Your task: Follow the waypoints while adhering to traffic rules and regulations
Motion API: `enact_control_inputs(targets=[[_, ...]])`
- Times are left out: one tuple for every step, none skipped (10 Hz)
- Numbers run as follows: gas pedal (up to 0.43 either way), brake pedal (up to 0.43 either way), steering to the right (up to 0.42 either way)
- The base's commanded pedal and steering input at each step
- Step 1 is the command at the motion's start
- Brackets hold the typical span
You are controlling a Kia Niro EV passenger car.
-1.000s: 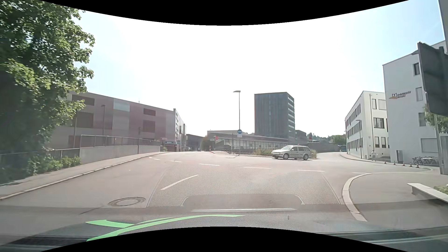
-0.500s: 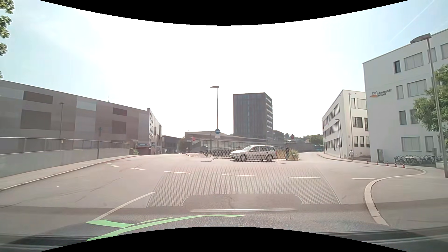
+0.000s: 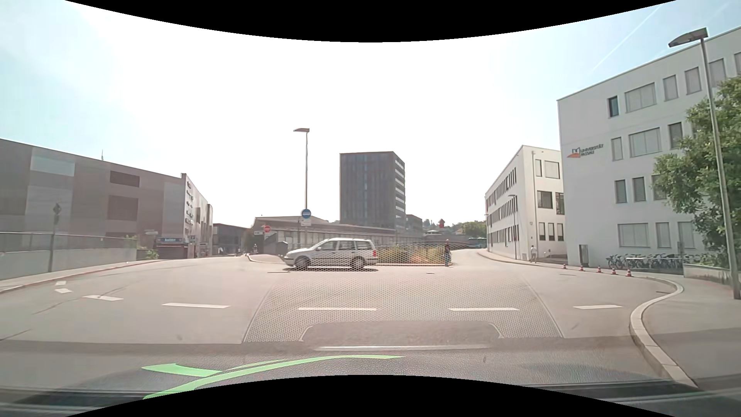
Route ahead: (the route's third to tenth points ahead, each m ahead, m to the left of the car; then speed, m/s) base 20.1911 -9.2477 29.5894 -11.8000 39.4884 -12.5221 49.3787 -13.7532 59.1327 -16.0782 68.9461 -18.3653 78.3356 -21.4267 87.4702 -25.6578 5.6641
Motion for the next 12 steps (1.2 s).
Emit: enact_control_inputs(targets=[[0.118, 0.000, 0.252], [0.110, 0.000, 0.253], [0.047, 0.000, 0.258], [0.047, 0.000, 0.264], [0.047, 0.000, 0.268], [0.028, 0.000, 0.274], [0.000, 0.000, 0.278], [0.000, 0.000, 0.279], [0.000, 0.006, 0.279], [0.000, 0.140, 0.279], [0.000, 0.152, 0.278], [0.000, 0.152, 0.274]])
